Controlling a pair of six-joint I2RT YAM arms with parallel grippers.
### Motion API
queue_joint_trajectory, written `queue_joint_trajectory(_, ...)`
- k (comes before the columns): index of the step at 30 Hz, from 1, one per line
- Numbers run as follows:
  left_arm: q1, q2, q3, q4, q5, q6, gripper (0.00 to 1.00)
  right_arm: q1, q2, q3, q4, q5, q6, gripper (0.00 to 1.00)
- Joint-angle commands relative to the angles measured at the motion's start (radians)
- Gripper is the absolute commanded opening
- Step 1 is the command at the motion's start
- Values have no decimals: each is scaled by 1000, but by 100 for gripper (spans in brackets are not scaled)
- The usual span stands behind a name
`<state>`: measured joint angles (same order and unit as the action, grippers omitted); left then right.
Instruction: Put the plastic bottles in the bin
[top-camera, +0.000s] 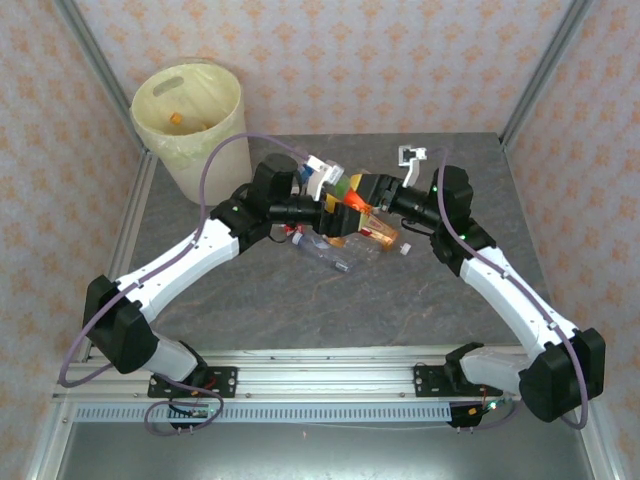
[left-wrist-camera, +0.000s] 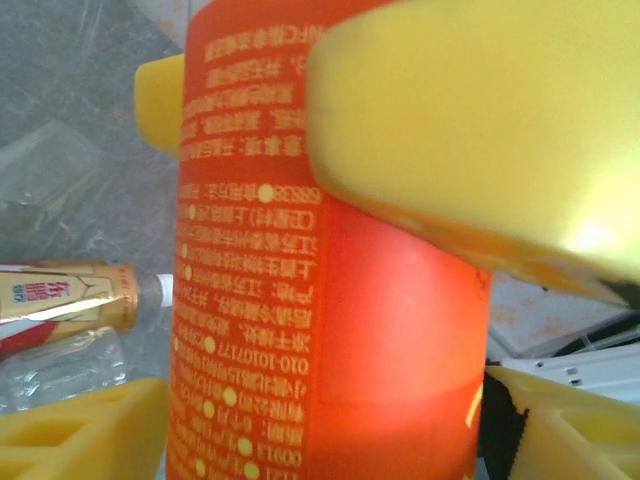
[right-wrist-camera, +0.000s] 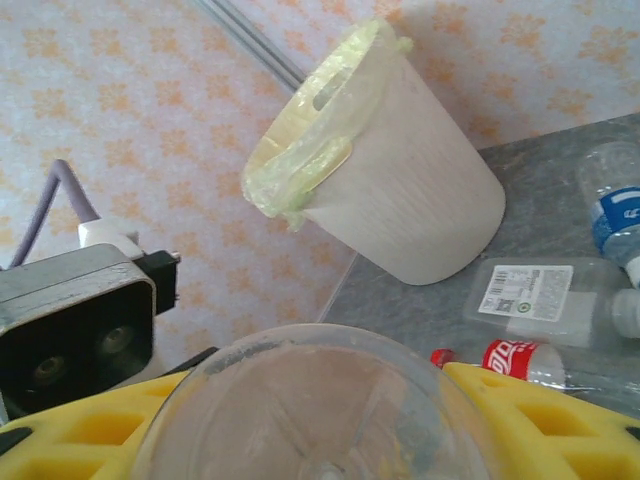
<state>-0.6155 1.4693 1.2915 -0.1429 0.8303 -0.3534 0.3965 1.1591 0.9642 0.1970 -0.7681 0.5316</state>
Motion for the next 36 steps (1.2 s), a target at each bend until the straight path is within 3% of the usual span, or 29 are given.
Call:
queue_joint_trajectory(1,-9,-3,-17,81,43,-15,67,4,2,29,100,-30,35,38)
queue_joint_trajectory(6,-9,-7,-17,71,-7,-18,56,5,1,25,133,-35,57,44)
queue_joint_trajectory(9,-9,-10,-15,42,-115,-19,53,5,-4,28,103,10,68,67)
queue_joint_trajectory(14,-9,-7,-21,28,-228,-31,50,5,-4,32,71,51,71,86)
queue_joint_trajectory(16,-9,-9,-26,30,-263,-36,50,6,-7,33,62,64,72,98)
queue_joint_trajectory(23,-2,-37,-46,13,-411,-55,51,5,-47,0,-27,311,50,99)
queue_joint_trajectory(27,16,-44,-47,-17,-481,-79,51,4,-66,-43,-12,383,54,99)
queue_joint_trajectory(31,20,-44,-7,-148,-734,-90,50,5,-73,-61,-33,449,68,99)
queue_joint_trajectory(36,45,-53,15,-222,-936,-106,50,4,-97,-99,-24,536,83,99)
